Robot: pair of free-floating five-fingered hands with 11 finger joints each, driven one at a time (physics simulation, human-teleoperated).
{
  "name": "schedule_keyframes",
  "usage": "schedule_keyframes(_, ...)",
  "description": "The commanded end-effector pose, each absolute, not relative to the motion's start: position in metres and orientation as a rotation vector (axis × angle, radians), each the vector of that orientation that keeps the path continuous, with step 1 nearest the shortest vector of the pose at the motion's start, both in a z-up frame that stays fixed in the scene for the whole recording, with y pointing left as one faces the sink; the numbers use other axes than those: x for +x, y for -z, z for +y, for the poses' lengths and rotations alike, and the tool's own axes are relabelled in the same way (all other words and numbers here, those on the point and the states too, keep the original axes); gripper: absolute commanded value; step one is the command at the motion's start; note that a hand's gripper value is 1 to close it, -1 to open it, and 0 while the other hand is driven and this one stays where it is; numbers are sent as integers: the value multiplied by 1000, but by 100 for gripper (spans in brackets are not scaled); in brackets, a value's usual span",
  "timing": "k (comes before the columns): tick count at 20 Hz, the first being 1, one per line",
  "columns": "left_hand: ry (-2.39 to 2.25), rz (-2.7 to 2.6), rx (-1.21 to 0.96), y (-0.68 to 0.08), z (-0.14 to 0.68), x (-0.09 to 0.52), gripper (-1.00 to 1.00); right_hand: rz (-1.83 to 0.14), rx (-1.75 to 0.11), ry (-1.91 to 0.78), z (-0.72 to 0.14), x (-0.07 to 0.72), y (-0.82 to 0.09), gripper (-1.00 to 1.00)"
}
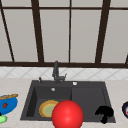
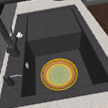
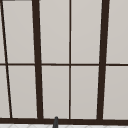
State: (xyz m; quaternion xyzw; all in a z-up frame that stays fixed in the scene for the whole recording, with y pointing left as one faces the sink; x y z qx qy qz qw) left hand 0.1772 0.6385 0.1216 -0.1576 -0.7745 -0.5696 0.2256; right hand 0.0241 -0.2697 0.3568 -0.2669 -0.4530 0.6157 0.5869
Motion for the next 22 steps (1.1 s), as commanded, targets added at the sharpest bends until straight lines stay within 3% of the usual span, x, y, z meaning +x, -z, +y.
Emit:
schedule_keyframes(1, 1614, -2193, -486, -116, 638, 193, 100, -1056, -622, -1435, -270, 24, -357, 0)
schedule_keyframes(16, 1532, -2060, -576, -124, 640, 213, 100, -1056, -622, -1435, -270, 24, -357, 0)
schedule_keyframes(17, 1525, -2044, -591, -127, 639, 217, -100, -1056, -622, -1435, -270, 24, -357, 0)
schedule_keyframes(22, 1478, -1895, -721, -151, 643, 220, -100, -1056, -622, -1435, -270, 24, -357, 0)
